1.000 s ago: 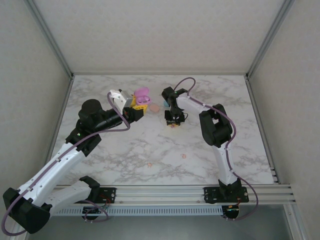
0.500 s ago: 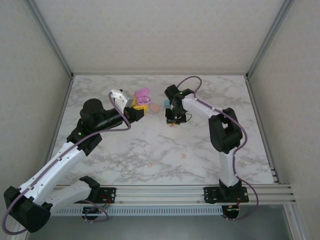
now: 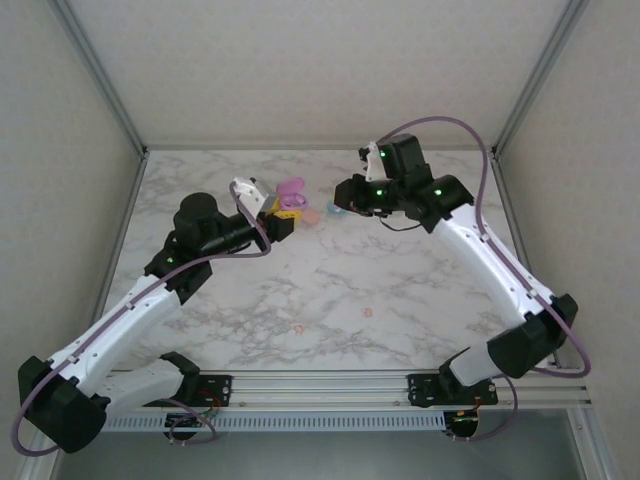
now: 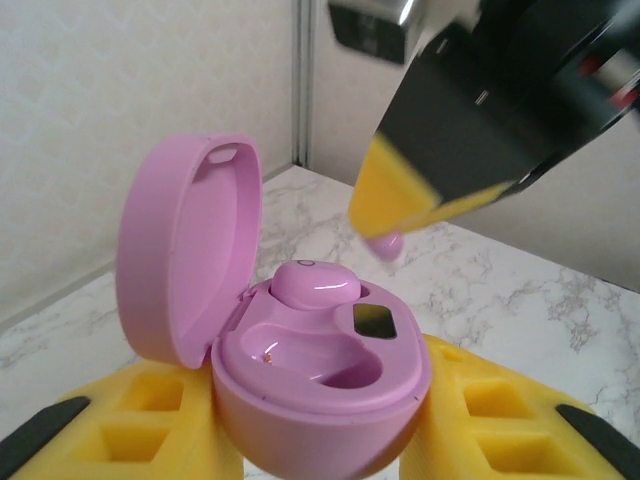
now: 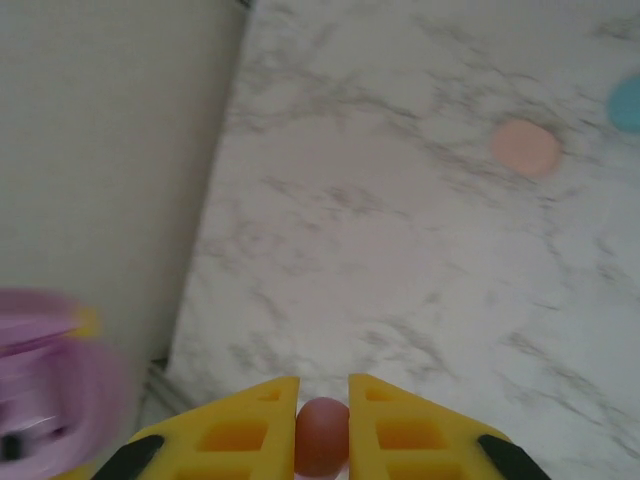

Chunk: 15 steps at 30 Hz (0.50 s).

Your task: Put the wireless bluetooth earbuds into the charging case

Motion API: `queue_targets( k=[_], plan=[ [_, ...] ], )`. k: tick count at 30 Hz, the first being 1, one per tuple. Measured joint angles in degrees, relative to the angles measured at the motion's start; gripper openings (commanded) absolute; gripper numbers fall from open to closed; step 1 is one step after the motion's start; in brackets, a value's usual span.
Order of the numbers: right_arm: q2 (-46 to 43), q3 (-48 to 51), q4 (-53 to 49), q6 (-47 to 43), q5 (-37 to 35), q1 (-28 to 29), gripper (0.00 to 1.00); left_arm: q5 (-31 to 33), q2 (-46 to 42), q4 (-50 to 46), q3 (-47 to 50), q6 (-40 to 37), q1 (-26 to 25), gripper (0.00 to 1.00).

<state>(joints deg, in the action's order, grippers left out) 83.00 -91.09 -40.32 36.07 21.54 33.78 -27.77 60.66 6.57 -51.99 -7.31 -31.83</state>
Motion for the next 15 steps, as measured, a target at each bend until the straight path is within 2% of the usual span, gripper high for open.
queue_targets(
  k=[6,15],
  plan=[
    [-3.0,0.7,5.7,3.5,5.5,0.6,0.17,-0.3,1.3,1.7,0.0,0.0,0.0,0.21],
    [-0.6,0.0,11.0,5.5,8.9,5.3,0.17,-1.7,1.8,4.2,0.7,-1.0,-1.2,0.21]
  ],
)
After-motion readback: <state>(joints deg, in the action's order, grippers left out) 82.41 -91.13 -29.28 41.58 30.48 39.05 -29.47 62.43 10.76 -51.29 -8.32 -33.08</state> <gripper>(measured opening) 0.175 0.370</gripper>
